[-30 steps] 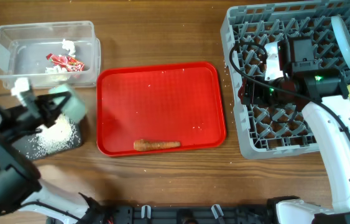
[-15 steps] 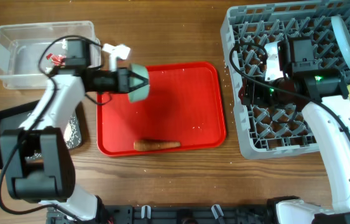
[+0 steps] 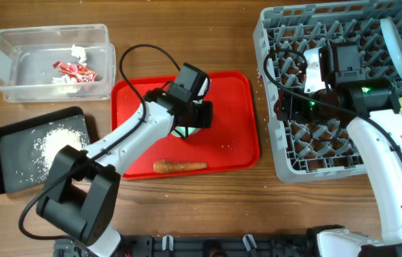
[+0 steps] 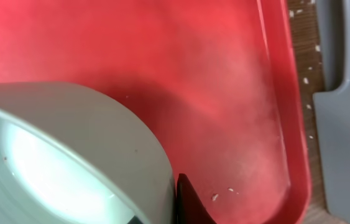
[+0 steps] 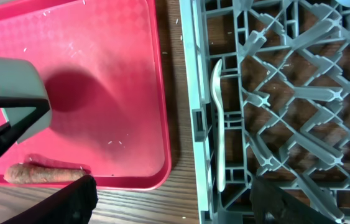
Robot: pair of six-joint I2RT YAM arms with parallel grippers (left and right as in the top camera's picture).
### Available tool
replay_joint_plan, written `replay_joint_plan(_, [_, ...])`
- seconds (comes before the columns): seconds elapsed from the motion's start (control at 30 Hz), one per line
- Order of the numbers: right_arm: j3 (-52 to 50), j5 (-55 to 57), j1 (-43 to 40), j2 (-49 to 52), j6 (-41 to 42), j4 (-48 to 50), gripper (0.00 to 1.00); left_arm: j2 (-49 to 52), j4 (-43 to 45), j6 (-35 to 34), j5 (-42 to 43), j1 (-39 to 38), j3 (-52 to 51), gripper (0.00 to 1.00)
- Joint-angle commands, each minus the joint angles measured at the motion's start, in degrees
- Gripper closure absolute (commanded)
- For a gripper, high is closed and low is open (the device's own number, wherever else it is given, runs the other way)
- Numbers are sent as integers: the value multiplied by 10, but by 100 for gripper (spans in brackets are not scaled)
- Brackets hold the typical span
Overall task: Sort waste into correct bins and load items into the dishwasher rack
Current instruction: 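Set the emptied green bowl back on the red tray with the left gripper, then grasp the green bowl on the red tray with the right gripper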
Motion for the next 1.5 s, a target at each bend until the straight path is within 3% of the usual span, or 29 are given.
replay_joint_plan(0.0, [-2,6,0,-8,-6,-3,18,13,0,-15,-43,-1,3,79])
replay_joint_plan(0.03, [-2,6,0,-8,-6,-3,18,13,2,-15,-43,-1,3,78])
replay_joint_plan(0.1, [-2,6,0,-8,-6,-3,16,12,2,-14,-43,-1,5,60])
replay_joint_plan(0.13, [-2,6,0,-8,-5,-3,14,9,-4,-15,-43,0,7,58])
replay_joint_plan(0.2, [-2,5,0,-8,-6,6,5,-16,-37,-15,-43,12,22,51])
replay_joint_plan(0.37, [-2,-35,0,-8,-3,62,7,-122,-129,-15,-43,118,39,28])
replay_joint_plan(0.5, [-2,-93,24,-3,18,117,14,-191,-227,-15,-39,255,39,17])
replay_joint_plan(0.6, [-2,-77,108,23,47,168,13,-200,-276,-15,-38,344,39,10])
replay_joint_plan(0.83, [-2,2,238,179,135,253,14,-197,-291,-15,-34,387,37,3])
replay_joint_plan(1.07, [-2,0,248,300,166,281,31,-196,-291,-15,-32,387,37,1])
replay_joint_plan(1.2, [-2,-7,248,326,175,286,57,-196,-291,-15,-32,387,37,0])
replay_joint_plan(1.33, [-2,-32,249,335,174,290,66,-195,-291,-15,-32,387,37,0])
replay_joint_plan(1.47, [-2,-31,249,335,175,292,93,-195,-292,-15,-32,387,37,0])
